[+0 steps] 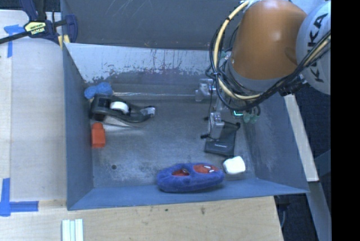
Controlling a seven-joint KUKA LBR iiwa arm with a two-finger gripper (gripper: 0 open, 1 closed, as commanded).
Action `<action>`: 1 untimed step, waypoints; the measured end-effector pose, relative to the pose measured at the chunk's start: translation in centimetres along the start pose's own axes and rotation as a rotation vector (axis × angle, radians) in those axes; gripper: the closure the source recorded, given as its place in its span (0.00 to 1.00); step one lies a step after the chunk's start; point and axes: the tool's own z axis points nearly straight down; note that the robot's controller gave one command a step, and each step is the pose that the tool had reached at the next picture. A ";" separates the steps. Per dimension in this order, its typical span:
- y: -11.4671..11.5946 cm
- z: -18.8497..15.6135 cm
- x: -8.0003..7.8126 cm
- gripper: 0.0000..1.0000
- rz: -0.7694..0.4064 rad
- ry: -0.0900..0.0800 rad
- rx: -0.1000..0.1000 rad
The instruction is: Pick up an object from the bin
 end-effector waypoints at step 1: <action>-2.4 13.0 -2.7 0.00 -0.259 -0.001 0.000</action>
Offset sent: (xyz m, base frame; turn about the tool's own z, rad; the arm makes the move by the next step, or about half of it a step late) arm 0.0268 -0.0232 -0.1264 -0.2595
